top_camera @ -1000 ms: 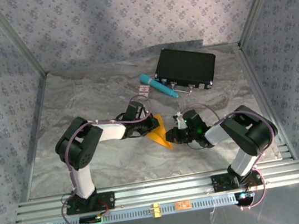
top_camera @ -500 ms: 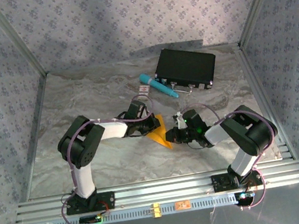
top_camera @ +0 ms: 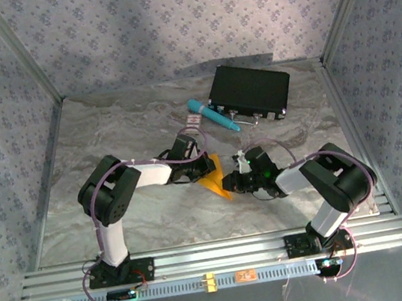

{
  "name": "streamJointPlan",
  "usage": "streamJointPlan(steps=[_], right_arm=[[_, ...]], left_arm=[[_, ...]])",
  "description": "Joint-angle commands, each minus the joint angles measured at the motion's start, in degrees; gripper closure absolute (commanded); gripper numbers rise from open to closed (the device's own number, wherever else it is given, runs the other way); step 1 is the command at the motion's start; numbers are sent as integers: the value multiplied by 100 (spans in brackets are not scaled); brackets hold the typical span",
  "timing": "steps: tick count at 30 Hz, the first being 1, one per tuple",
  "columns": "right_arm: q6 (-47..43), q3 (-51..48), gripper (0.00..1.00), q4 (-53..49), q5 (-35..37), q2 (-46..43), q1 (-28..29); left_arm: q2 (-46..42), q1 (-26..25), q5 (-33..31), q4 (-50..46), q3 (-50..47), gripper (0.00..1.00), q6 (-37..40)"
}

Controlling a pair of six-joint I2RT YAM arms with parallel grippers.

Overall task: Fold a paper plane with a square sheet of paper (pick it up from the middle)
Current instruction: Fourth fold the wing at the center of the table.

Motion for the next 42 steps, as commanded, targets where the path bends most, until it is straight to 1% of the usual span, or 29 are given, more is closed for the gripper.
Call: streamJointPlan(steps=[1, 5, 10, 15, 18, 24, 30, 32, 36, 38, 40, 41, 42], right_arm=[[-72, -95, 88, -724, -18, -53, 53], [-81, -122, 89, -854, -7, -147, 48], [-54, -142, 96, -880, -39, -114, 39], [16, -128, 98, -824, -180, 62, 6], [118, -155, 92, -785, -201, 103, -16], [107, -198, 90, -1113, -273, -100, -33], [33, -251, 88, -1420, -148, -322, -29], [18, -265, 89, -1410, -135, -361, -24], [3, -251, 97, -1464, -128, -339, -29], [16, -235, 97, -1428, -169, -290, -34], [42, -241, 95, -1426, -190, -286, -31], [46, -240, 90, -1465, -166, -298, -36], [35, -237, 88, -1498, -160, -320, -40]], left_arm=[[185, -36, -93, -302, 26, 97, 120], [195, -46, -84, -301, 26, 97, 109], [194, -40, -83, -294, 25, 97, 96], [204, -46, -83, -265, 4, 97, 76], [204, -49, -92, -272, 4, 97, 76], [196, -40, -100, -269, -6, 97, 72], [204, -41, -92, -258, -9, 97, 67], [191, -47, -100, -256, -9, 97, 68], [189, -41, -92, -253, -9, 97, 67], [191, -43, -83, -253, -5, 97, 67], [195, -46, -91, -248, -2, 97, 67], [188, -47, -92, -248, -10, 98, 64], [187, -46, -88, -247, -10, 98, 67]])
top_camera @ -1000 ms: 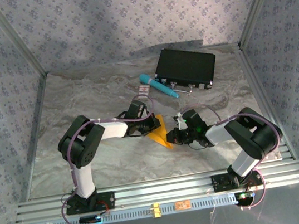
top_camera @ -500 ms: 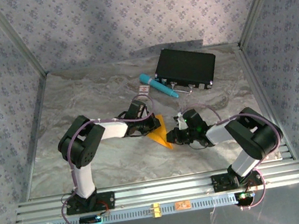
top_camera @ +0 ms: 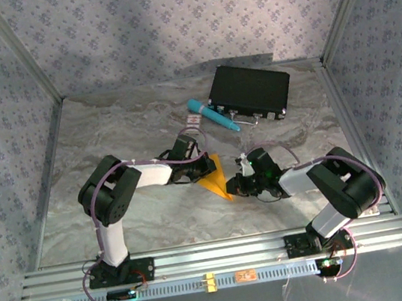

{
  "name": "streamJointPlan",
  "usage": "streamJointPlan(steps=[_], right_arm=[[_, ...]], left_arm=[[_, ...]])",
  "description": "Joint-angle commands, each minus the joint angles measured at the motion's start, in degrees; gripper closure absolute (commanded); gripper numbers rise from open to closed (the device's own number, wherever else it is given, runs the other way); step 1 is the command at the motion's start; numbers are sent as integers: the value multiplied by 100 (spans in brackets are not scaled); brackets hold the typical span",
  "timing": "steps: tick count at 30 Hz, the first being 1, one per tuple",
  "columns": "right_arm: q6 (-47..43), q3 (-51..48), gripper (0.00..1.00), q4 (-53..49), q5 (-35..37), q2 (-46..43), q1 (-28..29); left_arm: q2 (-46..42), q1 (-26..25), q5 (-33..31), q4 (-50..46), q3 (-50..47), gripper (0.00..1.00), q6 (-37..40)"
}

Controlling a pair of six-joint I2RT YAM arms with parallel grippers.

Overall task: Fold a paper plane with a square sheet of paper (pick it up from the middle)
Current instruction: Fourth fold the wing at the center of the table.

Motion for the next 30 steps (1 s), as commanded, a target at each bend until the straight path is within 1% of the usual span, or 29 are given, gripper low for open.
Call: streamJointPlan(steps=[1, 6, 10, 15, 18, 25, 30], right_arm=[[0, -169, 88, -771, -50, 22, 3], [-85, -154, 85, -1073, -1, -149, 28], [-199, -136, 86, -1338, 127, -163, 23], [-211, -143, 96, -1372, 204, -141, 40], [-146, -201, 97, -1238, 110, -113, 22], [-113, -293, 87, -1280, 92, -295, 11], [-196, -279, 85, -1567, 220, -430, 41]], left_arm=[[180, -17, -94, -254, -10, 98, 72], [193, -17, -94, -254, -1, 98, 72], [192, -14, -85, -243, -10, 98, 61], [193, -11, -90, -253, -1, 98, 63], [202, -16, -85, -228, -10, 98, 54], [197, -23, -82, -210, -28, 98, 45], [191, -14, -77, -193, -28, 98, 37]])
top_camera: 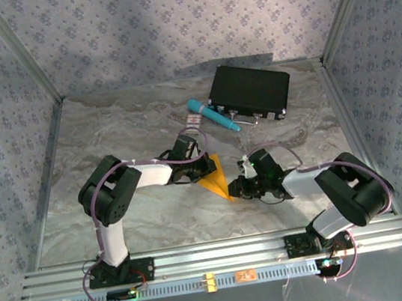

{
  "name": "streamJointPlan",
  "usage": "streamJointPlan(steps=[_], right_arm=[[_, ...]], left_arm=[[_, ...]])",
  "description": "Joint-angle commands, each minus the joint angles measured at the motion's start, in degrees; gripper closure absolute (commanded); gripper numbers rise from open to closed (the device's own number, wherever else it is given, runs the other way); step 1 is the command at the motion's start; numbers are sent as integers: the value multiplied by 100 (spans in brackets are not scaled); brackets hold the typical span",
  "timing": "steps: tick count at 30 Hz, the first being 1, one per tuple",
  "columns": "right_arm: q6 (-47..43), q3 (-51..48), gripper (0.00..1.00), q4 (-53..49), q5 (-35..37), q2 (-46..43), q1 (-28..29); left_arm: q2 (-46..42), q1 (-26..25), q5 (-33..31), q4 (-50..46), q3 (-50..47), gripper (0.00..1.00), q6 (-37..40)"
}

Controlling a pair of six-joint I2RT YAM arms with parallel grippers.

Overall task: Fold a paper plane with a square sheet of paper (pick it up from the middle)
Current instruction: Fourth fold the wing at the center of the table.

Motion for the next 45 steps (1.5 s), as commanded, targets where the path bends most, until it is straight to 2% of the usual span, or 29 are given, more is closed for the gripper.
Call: streamJointPlan(steps=[1, 9, 14, 19, 22, 28, 41, 45], right_arm=[[-65, -190, 85, -959, 182, -3, 48], [-56, -194, 96, -960, 214, 49, 67], [-30, -214, 87, -983, 216, -49, 59], [-30, -275, 84, -1159, 344, -282, 56], [-75, -275, 85, -1240, 364, -279, 60], [-60, -301, 94, -1118, 254, -105, 71], [34, -461, 87, -1294, 308, -354, 63], [34, -458, 91, -1319, 337, -344, 74]], left_arm=[[189, -21, -74, -208, -28, 98, 37], [176, -15, -78, -215, -36, 98, 37], [175, -16, -70, -212, -29, 98, 37], [172, -17, -70, -211, -36, 98, 37], [179, -19, -61, -199, -32, 98, 37], [180, -11, -59, -194, -43, 98, 28], [180, -17, -54, -179, -56, 98, 16], [180, -19, -46, -168, -45, 98, 18]])
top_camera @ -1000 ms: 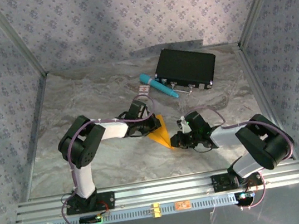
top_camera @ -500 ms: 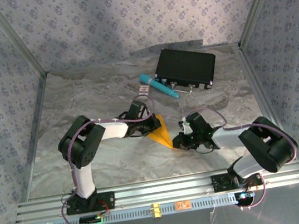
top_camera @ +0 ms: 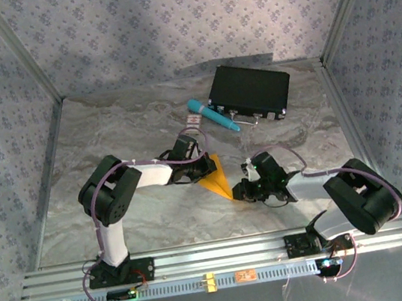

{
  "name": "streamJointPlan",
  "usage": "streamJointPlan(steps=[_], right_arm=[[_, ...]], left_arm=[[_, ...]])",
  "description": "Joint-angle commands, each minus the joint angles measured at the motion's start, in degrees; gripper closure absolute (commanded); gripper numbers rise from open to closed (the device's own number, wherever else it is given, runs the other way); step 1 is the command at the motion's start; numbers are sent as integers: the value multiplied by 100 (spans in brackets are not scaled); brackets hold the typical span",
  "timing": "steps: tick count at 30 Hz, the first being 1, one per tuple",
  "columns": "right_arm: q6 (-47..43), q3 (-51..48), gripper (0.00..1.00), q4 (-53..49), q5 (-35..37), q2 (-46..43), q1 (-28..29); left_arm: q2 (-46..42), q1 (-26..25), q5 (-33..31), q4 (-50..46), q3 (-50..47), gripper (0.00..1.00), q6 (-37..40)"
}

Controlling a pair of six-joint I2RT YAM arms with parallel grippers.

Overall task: Fold a paper plane with a square sheet of paper (pick it up from the middle)
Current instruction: Fourth fold the wing at the center of the table.

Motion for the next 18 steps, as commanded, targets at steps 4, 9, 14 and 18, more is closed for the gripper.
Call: streamJointPlan(steps=[4, 9, 14, 18], right_arm=[[86, -264, 95, -880, 138, 79, 33], [114, -271, 89, -936, 111, 20, 30], [136, -338, 90, -1053, 162, -121, 38], [123, -338, 95, -1096, 195, -128, 37]], left_arm=[[174, -20, -50, -199, -52, 98, 37], [168, -12, -54, -210, -45, 98, 36], [149, -10, -79, -247, -45, 98, 54], [165, -13, -63, -236, -38, 98, 44]])
